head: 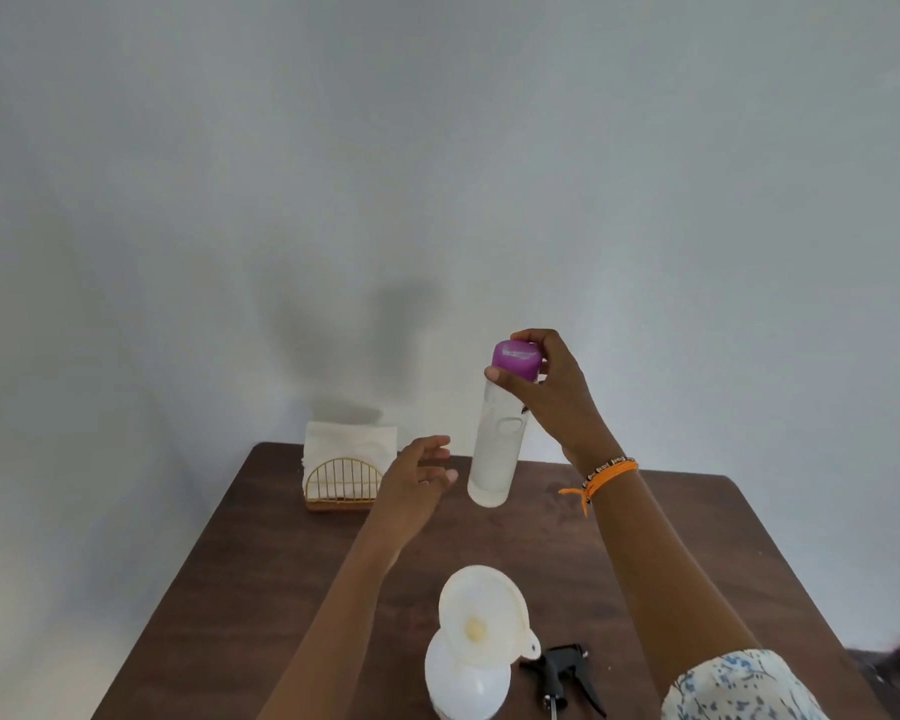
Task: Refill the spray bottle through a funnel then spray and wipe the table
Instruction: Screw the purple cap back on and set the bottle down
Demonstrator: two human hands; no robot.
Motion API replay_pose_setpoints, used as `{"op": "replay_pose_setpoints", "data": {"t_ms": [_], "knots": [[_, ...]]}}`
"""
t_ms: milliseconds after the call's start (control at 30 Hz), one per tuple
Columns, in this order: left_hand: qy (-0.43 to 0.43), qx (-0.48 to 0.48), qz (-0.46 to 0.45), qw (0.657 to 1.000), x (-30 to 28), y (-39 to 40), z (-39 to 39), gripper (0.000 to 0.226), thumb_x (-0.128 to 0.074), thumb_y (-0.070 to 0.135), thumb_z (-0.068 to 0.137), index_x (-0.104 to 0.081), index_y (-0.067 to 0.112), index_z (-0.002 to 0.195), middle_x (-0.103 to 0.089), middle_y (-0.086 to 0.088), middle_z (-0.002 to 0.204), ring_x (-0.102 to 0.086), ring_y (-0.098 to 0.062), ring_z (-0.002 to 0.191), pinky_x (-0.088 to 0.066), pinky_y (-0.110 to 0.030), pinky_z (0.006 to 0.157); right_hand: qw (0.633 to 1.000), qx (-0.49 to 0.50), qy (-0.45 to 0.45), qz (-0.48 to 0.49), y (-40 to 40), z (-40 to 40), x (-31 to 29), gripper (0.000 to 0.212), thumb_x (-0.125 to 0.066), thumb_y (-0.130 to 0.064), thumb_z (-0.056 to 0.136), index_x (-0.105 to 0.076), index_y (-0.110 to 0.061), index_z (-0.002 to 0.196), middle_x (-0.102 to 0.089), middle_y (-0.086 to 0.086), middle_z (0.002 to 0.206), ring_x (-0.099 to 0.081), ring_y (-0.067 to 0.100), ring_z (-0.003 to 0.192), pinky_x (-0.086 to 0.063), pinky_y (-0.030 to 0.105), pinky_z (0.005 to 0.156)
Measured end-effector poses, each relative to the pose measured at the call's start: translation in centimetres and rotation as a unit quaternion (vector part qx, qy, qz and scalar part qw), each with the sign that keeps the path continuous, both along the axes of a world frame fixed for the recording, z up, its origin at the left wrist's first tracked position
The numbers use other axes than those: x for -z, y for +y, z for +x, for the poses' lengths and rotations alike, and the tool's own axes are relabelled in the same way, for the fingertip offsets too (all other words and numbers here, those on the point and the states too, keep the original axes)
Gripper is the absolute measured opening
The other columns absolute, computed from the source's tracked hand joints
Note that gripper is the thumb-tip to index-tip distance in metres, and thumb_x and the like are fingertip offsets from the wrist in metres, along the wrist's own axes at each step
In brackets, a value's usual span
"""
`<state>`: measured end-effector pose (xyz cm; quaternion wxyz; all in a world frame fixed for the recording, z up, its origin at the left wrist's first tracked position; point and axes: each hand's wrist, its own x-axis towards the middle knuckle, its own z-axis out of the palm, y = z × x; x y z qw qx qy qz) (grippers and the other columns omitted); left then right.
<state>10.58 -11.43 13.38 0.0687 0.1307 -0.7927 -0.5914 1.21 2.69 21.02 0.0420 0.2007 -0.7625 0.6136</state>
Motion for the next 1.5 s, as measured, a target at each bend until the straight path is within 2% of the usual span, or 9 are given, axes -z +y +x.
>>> {"op": "replay_pose_setpoints", "data": {"t_ms": [67, 167, 367, 633, 767, 967, 1233, 1400, 1500], "knots": [[-0.026, -0.014, 0.009, 1.000, 1.6, -0.7, -0.3, 0.038, -0.057, 0.011, 0.088, -0.052, 0.022, 0.124, -0.058, 0.004, 0.119, -0.056, -0.005, 0.096, -0.041, -0.012, 0.072, 1.000, 0.005, -0.006, 0.024, -0.5, -0.9, 1.9, 0.049, -0.079, -0.021, 0.071, -0.050, -0.018, 0.110, -0.056, -0.007, 0.105, -0.053, 0.013, 0.092, -0.050, 0.021, 0.072], [-0.060, -0.031, 0.026, 0.997, 3.4, -1.3, -0.9, 0.037, -0.057, 0.010, 0.088, -0.053, 0.021, 0.123, -0.058, 0.003, 0.118, -0.056, -0.009, 0.100, -0.042, -0.018, 0.077, 0.998, 0.014, -0.013, 0.053, -1.5, -2.1, 4.6, 0.052, -0.081, -0.017, 0.068, -0.050, -0.016, 0.109, -0.057, -0.001, 0.110, -0.054, 0.016, 0.095, -0.047, 0.013, 0.067], [-0.089, -0.042, 0.044, 0.994, 5.7, -2.1, -2.4, 0.036, -0.056, 0.007, 0.088, -0.053, 0.017, 0.123, -0.058, 0.000, 0.118, -0.054, -0.010, 0.103, -0.041, -0.017, 0.080, 0.996, 0.027, -0.021, 0.083, -4.3, -4.2, 9.4, 0.055, -0.082, -0.012, 0.064, -0.050, -0.014, 0.109, -0.056, -0.001, 0.107, -0.052, 0.014, 0.094, -0.045, 0.014, 0.069], [-0.120, -0.068, 0.067, 0.988, 7.5, -3.3, -4.1, 0.037, -0.055, 0.008, 0.089, -0.050, 0.018, 0.125, -0.056, -0.001, 0.124, -0.052, -0.013, 0.112, -0.042, -0.024, 0.089, 0.992, 0.027, -0.001, 0.120, -7.5, -6.6, 13.7, 0.056, -0.082, -0.012, 0.064, -0.051, -0.012, 0.111, -0.053, -0.003, 0.106, -0.052, 0.015, 0.096, -0.050, 0.027, 0.077], [-0.118, -0.085, 0.080, 0.986, 7.9, -3.6, -4.8, 0.038, -0.055, 0.009, 0.090, -0.050, 0.017, 0.126, -0.057, -0.001, 0.121, -0.053, -0.013, 0.110, -0.042, -0.022, 0.085, 0.992, 0.025, 0.006, 0.123, -8.2, -7.4, 14.8, 0.056, -0.081, -0.014, 0.065, -0.052, -0.011, 0.112, -0.056, 0.002, 0.110, -0.052, 0.016, 0.098, -0.050, 0.030, 0.080], [-0.115, -0.092, 0.084, 0.986, 8.3, -3.5, -5.8, 0.037, -0.054, 0.010, 0.090, -0.050, 0.017, 0.127, -0.057, -0.001, 0.122, -0.051, -0.009, 0.104, -0.040, -0.017, 0.080, 0.991, 0.012, 0.030, 0.131, -8.6, -8.0, 15.6, 0.059, -0.082, -0.018, 0.066, -0.050, -0.009, 0.115, -0.053, 0.008, 0.113, -0.050, 0.017, 0.100, -0.044, 0.025, 0.080], [-0.117, -0.088, 0.089, 0.985, 8.8, -3.1, -6.3, 0.036, -0.054, 0.011, 0.090, -0.050, 0.017, 0.126, -0.058, 0.000, 0.121, -0.053, -0.009, 0.105, -0.039, -0.012, 0.072, 0.991, 0.013, 0.021, 0.130, -8.0, -8.6, 16.4, 0.066, -0.082, -0.021, 0.067, -0.046, -0.009, 0.121, -0.053, 0.009, 0.120, -0.052, 0.023, 0.107, -0.049, 0.036, 0.087], [-0.118, -0.085, 0.087, 0.986, 8.6, -2.7, -6.4, 0.036, -0.054, 0.012, 0.091, -0.050, 0.019, 0.126, -0.058, -0.001, 0.123, -0.052, -0.009, 0.103, -0.039, -0.010, 0.070, 0.992, 0.000, -0.019, 0.126, -7.6, -8.7, 16.2, 0.066, -0.080, -0.018, 0.069, -0.045, -0.007, 0.124, -0.054, 0.011, 0.124, -0.053, 0.017, 0.104, -0.047, 0.022, 0.081], [-0.113, -0.082, 0.078, 0.987, 8.2, -2.6, -6.3, 0.036, -0.054, 0.013, 0.091, -0.050, 0.020, 0.126, -0.057, -0.001, 0.124, -0.052, -0.008, 0.104, -0.040, -0.013, 0.073, 0.991, -0.002, -0.036, 0.129, -7.1, -8.5, 16.0, 0.068, -0.079, -0.017, 0.071, -0.042, -0.006, 0.127, -0.053, 0.011, 0.127, -0.054, 0.021, 0.110, -0.045, 0.023, 0.085]]}}
